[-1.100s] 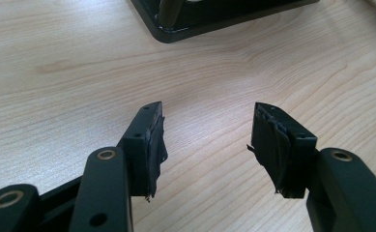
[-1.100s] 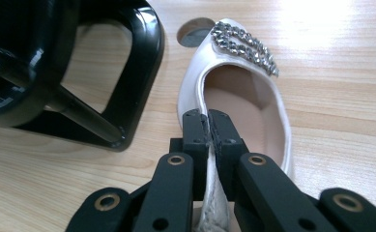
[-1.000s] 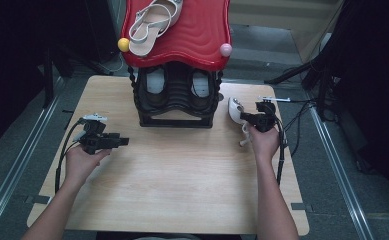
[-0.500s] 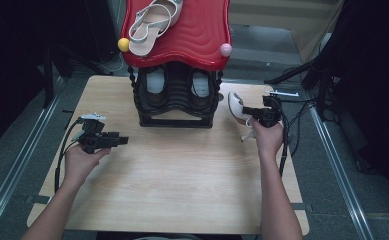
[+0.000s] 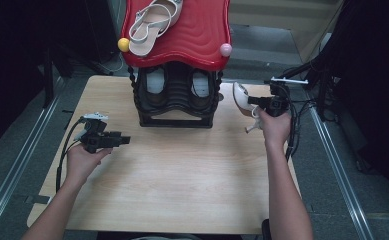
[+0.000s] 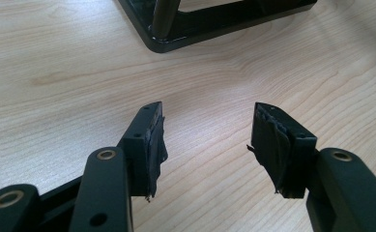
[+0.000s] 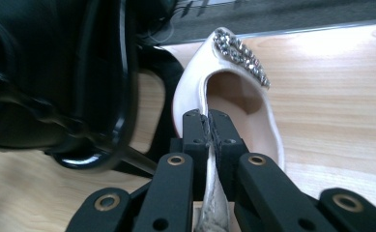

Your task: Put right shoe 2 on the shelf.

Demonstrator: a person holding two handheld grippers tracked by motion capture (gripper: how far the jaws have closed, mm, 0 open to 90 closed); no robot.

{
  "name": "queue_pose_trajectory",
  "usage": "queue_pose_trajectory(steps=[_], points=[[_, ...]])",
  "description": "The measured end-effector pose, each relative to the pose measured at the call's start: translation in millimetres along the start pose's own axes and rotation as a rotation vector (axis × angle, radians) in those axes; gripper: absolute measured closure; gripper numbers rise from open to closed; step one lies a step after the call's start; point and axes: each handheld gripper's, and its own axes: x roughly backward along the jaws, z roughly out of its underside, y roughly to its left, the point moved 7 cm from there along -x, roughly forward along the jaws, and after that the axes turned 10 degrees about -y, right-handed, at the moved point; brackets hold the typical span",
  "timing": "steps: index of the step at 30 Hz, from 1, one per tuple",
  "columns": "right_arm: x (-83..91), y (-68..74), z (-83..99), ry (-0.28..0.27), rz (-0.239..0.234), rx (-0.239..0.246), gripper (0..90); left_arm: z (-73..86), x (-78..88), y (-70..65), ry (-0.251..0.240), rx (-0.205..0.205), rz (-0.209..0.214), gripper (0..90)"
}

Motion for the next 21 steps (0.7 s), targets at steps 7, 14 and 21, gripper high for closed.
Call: queue_pose_trajectory(steps=[7, 14, 21], points=[[7.8, 16.4, -27.1, -0.017, -0.002, 0.023, 88.5, -0.3, -2.9, -2.6, 0.005, -0.010, 0.003, 45.9], [18.0, 34.5, -55.3, -0.033, -0.013, 0.030, 88.5, -1.0, -3.7, -5.0, 0.006, -0.016, 0.009, 46.0], [30.0, 46.5, -82.5, -0.066, -0.041, 0.017, 88.5, -0.6, -5.2, -6.7, 0.012, -0.029, 0.010, 45.9]])
